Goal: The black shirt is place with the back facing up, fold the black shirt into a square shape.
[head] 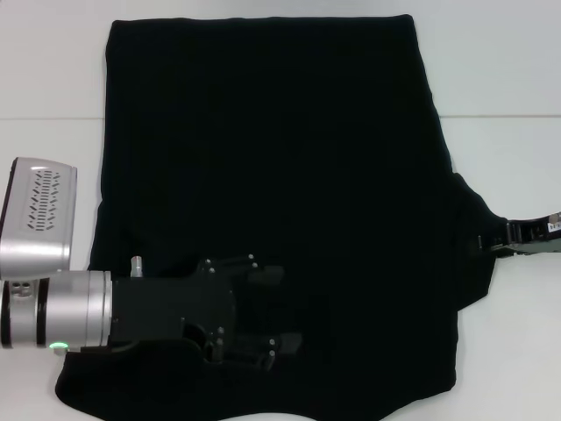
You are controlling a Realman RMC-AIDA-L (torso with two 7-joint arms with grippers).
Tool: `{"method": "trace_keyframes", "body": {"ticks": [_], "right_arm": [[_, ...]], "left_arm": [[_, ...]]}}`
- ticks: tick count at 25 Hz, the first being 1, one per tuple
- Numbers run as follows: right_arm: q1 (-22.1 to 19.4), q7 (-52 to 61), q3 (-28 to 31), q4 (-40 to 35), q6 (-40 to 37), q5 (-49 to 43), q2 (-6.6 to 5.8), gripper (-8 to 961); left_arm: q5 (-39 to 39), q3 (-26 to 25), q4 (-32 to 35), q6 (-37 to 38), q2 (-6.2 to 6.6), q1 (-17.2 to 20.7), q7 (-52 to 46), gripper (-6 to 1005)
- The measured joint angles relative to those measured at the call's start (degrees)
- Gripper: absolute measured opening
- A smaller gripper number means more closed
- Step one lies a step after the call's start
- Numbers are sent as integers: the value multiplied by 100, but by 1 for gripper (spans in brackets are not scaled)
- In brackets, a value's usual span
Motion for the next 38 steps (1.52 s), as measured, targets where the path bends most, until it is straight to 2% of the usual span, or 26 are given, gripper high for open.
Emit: {"method": "trace_keyframes", "body": {"ticks": [6,17,22,29,38], "right_arm": [[37,0,-64,1,147,0,50,528],[25,-36,-66,-5,207,0,53,49],[-115,-55,-24,-142,298,17,23,2],[-439,-69,185,-586,267,57,-38,2],[-559,-148,223,-628,203,63,-70,3]], "left_arm": [[0,-19,0,-33,0,0,-8,906],[0,-32,1,-58,0,7,-23,907],[-43,-32,1,-53,0,34,-38,907],[-64,-107,-75,-55,-7,67,-43,906],[-64,-181,-138,-40,-9,87,-43,906]]}}
